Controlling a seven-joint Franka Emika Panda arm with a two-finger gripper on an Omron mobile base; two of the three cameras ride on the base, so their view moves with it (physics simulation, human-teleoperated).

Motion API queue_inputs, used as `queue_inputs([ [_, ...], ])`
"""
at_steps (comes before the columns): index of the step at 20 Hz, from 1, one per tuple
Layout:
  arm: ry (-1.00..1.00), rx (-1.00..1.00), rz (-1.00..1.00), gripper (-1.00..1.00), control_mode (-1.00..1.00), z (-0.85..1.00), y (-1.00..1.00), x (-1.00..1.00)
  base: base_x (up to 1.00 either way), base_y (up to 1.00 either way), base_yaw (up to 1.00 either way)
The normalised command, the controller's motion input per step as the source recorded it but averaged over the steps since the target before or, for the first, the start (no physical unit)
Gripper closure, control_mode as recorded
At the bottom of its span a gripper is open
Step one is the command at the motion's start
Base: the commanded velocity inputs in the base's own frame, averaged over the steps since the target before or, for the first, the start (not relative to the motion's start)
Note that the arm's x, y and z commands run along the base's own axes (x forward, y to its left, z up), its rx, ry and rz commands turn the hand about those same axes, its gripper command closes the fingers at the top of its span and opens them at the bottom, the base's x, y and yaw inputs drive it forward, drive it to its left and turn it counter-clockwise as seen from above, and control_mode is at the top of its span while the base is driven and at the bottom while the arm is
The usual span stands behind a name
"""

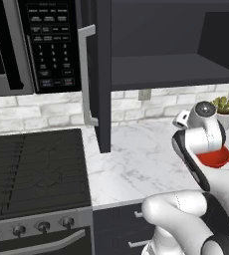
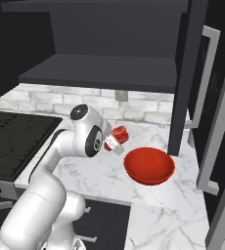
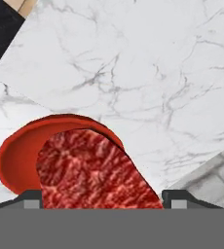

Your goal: Retrieve the bowl from the cabinet, then place the raw meat into the bowl to avoid contamination.

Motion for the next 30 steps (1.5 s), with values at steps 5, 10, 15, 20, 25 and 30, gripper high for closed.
queue_inputs([
  [5,-0.01,0.00,-0.05,1.00,-1.00,-0.09,-0.54,-0.16,0.00,0.00,0.00],
  [10,0.04,0.00,-0.03,1.00,-1.00,-0.26,-0.55,0.00,0.00,0.00,0.00],
  [15,-0.03,0.00,0.03,1.00,-1.00,-0.21,-0.29,0.15,0.00,0.00,0.00],
  [20,0.01,0.01,0.00,1.00,-1.00,-0.45,-0.12,0.00,0.00,0.00,0.00],
  [25,0.00,0.01,0.00,1.00,-1.00,-0.38,-0.01,0.00,0.00,0.00,0.00],
  [30,0.02,0.03,0.00,-1.00,-1.00,-0.25,0.00,0.00,0.00,0.00,0.00],
])
